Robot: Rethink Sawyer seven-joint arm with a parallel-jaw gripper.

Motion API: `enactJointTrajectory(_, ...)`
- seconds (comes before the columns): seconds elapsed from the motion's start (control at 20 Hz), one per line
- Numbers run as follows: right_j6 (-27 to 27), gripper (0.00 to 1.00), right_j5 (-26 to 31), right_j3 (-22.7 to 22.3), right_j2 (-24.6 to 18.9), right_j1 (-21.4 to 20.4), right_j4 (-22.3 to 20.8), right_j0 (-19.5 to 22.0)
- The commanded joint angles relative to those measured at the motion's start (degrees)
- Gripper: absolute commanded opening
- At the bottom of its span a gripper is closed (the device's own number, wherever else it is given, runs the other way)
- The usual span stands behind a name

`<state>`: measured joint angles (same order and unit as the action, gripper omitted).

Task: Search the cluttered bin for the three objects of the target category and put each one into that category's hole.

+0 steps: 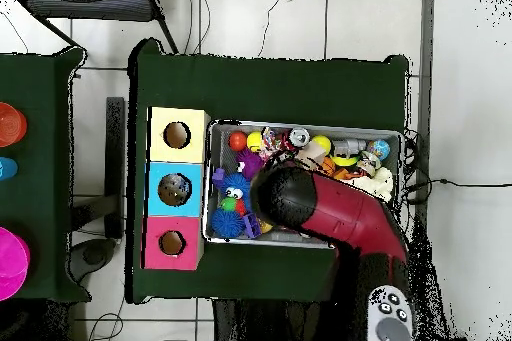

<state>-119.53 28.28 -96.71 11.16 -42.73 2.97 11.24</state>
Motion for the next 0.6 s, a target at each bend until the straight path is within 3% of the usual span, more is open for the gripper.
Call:
enactJointTrajectory(0.05, 13.2, 1.00, -0.5, 0.2, -11.5, 2.5, -8.5, 6.3)
enactJointTrajectory(0.6, 16.0, 1.00, 1.4, 9.7, -20.1, 8.2, -17.5, 15.6)
